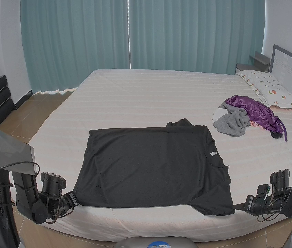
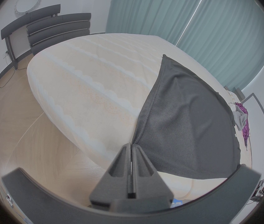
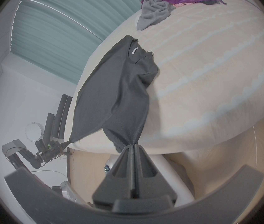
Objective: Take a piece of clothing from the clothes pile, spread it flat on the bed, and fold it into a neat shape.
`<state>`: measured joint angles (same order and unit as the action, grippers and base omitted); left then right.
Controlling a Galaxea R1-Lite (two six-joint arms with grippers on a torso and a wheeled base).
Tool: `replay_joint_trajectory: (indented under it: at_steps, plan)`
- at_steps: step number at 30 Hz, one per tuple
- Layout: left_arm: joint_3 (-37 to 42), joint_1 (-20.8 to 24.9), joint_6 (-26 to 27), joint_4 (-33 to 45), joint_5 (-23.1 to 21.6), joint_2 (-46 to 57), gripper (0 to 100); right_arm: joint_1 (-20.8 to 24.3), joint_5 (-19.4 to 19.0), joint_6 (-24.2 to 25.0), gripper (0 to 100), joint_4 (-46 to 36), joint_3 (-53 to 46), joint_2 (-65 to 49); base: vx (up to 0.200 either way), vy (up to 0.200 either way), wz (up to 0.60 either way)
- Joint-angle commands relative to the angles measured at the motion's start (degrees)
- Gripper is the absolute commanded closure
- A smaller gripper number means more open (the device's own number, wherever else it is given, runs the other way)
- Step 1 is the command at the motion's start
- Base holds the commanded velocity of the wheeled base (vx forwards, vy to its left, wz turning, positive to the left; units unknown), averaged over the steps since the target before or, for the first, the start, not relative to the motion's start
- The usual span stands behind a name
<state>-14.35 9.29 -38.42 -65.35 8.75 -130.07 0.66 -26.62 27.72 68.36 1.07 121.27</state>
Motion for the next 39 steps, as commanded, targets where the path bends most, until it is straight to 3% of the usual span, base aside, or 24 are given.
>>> replay_joint_trajectory:
  at_steps: [1,16,28,29,36,39]
  plan:
    - [0.11,0.03,0.02,-0.04,0.04,0.08,100,0.13,-2.2,-0.04,100,-4.91,-1.07,-7.98,0.0,0.0,0.0]
    - [0.99,0.03,0.37,0.14,0.04,2.02,100,0.22,-2.47,-1.79,100,-16.33,-1.07,-14.22,0.0,0.0,0.0]
    - [1.69,0.12,0.54,0.23,0.04,2.19,100,0.04,-2.12,-9.53,100,-24.33,-1.07,-14.22,0.0,0.0,0.0]
    - [1.69,0.2,0.54,0.23,0.04,2.19,100,-0.31,-2.03,-10.41,0,-24.77,-0.98,-13.61,0.0,0.0,0.0]
    - [1.78,0.38,0.54,0.14,0.04,2.1,100,-1.45,-1.41,-10.32,0,-24.86,4.38,-9.48,0.0,0.0,0.0]
    - [1.69,0.29,0.54,0.14,0.04,2.02,100,-1.36,0.78,-10.14,0,-24.77,8.16,-6.75,0.0,0.0,0.0]
